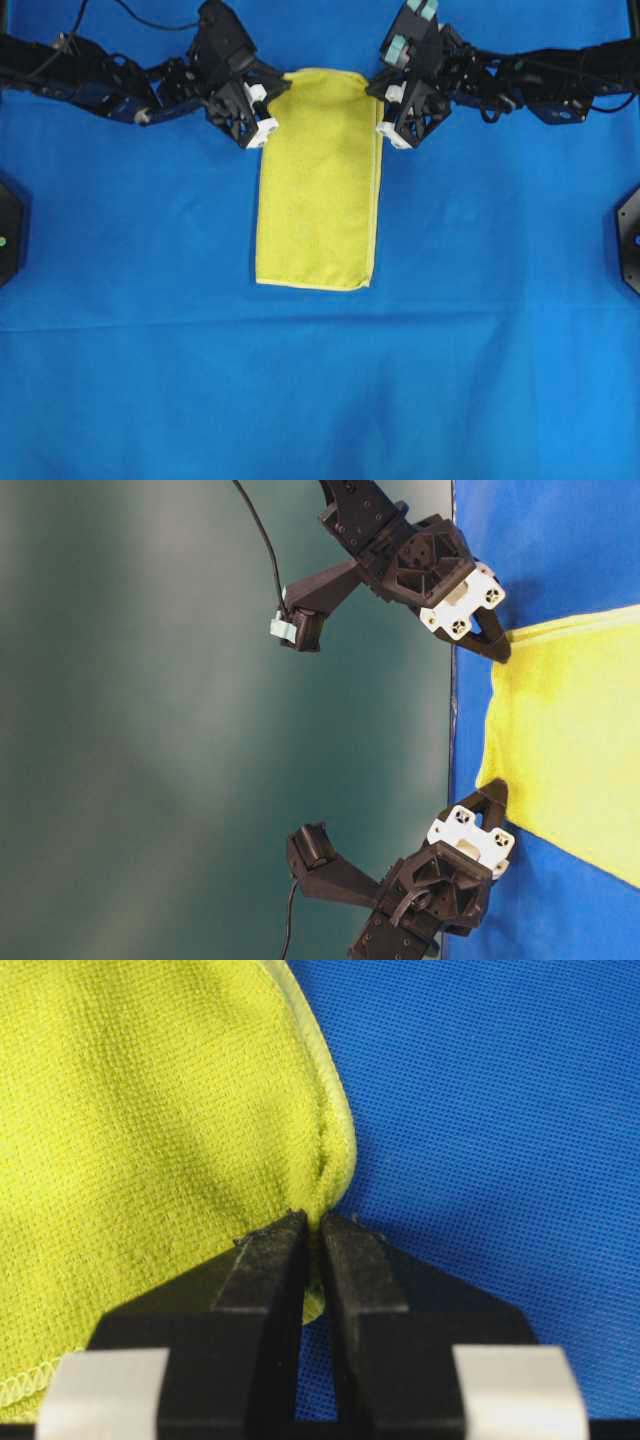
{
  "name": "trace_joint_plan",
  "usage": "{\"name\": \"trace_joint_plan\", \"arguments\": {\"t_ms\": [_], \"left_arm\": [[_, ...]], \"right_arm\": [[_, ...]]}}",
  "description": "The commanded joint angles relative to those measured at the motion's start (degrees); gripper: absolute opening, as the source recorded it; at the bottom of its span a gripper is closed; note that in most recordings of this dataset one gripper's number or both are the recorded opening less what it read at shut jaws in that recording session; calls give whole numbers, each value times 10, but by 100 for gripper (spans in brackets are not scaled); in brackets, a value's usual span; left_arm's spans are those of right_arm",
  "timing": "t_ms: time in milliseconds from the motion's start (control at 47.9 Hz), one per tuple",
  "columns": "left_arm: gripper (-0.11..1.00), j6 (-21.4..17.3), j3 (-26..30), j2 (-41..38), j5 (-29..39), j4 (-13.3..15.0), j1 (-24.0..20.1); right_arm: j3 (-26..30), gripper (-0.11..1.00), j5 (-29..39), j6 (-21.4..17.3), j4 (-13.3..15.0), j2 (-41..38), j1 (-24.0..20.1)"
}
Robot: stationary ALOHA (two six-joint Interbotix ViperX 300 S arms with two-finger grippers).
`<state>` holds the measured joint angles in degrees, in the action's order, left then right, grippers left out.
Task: Fold a vertical towel.
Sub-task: 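Close both grippers on the far towel corners, then lift the far edge and fold it toward the near edge with both grippers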
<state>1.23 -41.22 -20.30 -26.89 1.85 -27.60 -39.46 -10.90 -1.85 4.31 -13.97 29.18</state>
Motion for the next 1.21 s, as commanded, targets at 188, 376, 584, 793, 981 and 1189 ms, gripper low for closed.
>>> {"name": "trace_joint_plan", "arguments": {"t_ms": [188,376,584,793,981,1189], "left_arm": [[5,-2,4,4,11,1,-3],[5,-3,7,25,12,1,-4],[5,-13,37,24,12,1,-28],[5,-13,50,21,14,0,-43],[5,-12,44,30,16,1,-36],[5,-13,32,78,29,1,-22]], "right_arm": [[7,7,-2,1,2,10,3],[6,7,-2,2,2,33,8],[13,7,-2,3,11,44,33],[23,7,-2,3,19,44,44],[26,7,-2,3,23,47,44],[24,7,3,3,23,83,43]]}}
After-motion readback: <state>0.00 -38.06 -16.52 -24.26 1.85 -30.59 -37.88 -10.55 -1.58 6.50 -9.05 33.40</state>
